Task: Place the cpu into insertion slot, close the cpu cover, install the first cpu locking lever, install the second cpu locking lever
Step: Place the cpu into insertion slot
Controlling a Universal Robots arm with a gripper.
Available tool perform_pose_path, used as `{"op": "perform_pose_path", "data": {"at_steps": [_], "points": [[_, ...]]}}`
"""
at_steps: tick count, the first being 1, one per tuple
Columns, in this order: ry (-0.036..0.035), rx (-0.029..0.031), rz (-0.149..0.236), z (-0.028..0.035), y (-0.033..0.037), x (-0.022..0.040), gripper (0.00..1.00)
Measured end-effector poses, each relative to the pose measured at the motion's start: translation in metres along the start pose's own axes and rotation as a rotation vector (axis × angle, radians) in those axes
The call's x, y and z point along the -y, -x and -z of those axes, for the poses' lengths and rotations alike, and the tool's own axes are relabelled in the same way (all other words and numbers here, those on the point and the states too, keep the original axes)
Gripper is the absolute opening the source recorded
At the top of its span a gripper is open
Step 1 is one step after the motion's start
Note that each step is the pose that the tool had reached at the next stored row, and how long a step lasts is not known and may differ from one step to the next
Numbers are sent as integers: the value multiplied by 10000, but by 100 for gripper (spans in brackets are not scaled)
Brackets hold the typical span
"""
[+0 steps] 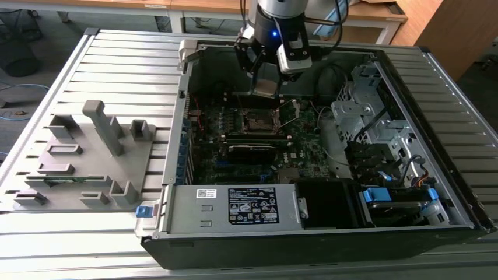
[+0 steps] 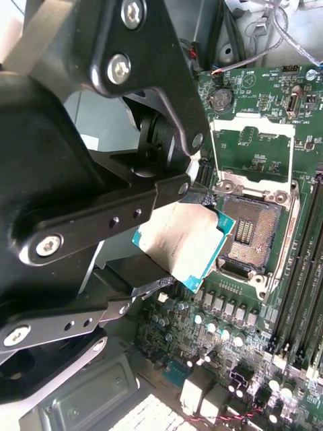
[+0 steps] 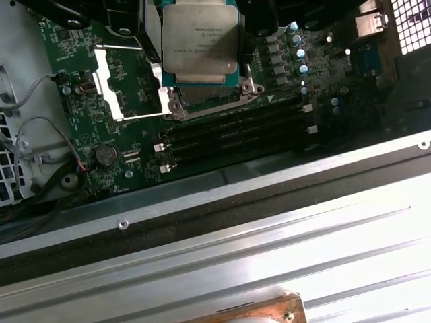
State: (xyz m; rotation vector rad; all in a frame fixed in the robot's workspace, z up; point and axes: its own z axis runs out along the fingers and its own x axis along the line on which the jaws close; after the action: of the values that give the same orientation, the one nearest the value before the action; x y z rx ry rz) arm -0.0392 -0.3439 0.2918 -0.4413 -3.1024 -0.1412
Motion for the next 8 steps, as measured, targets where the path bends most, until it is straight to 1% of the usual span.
{"op": "perform_pose_path", "data": {"at_steps": [2,4,8], "points": [[0,4,-41,-19,0,2,54],[2,15,-170,-37,0,3,54],[15,76,-857,-71,1,6,54]]}}
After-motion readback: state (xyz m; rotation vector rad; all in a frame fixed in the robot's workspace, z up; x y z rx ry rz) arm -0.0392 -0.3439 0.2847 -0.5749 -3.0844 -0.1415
